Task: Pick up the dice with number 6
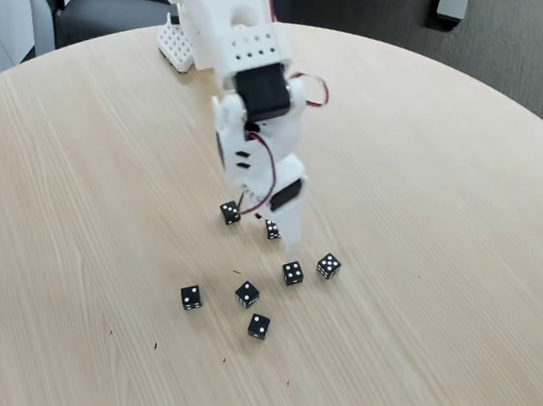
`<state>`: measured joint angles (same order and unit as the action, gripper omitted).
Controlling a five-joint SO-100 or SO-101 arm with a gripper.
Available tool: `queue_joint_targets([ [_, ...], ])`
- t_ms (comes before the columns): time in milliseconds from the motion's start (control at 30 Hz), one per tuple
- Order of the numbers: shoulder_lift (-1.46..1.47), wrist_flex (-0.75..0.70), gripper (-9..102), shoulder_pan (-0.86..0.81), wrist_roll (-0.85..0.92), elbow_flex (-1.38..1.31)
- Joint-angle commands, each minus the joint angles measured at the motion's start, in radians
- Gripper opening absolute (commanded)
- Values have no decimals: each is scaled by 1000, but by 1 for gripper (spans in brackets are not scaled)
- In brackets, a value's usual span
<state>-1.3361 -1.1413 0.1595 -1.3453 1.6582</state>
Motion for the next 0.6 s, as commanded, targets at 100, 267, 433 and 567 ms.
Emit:
queue_joint_targets([
  [100,-9,8,24,11,20,-15],
  [267,-9,8,22,11,26,-14],
  [433,-9,8,16,11,34,-14],
  [567,-9,8,12,11,38,-14],
])
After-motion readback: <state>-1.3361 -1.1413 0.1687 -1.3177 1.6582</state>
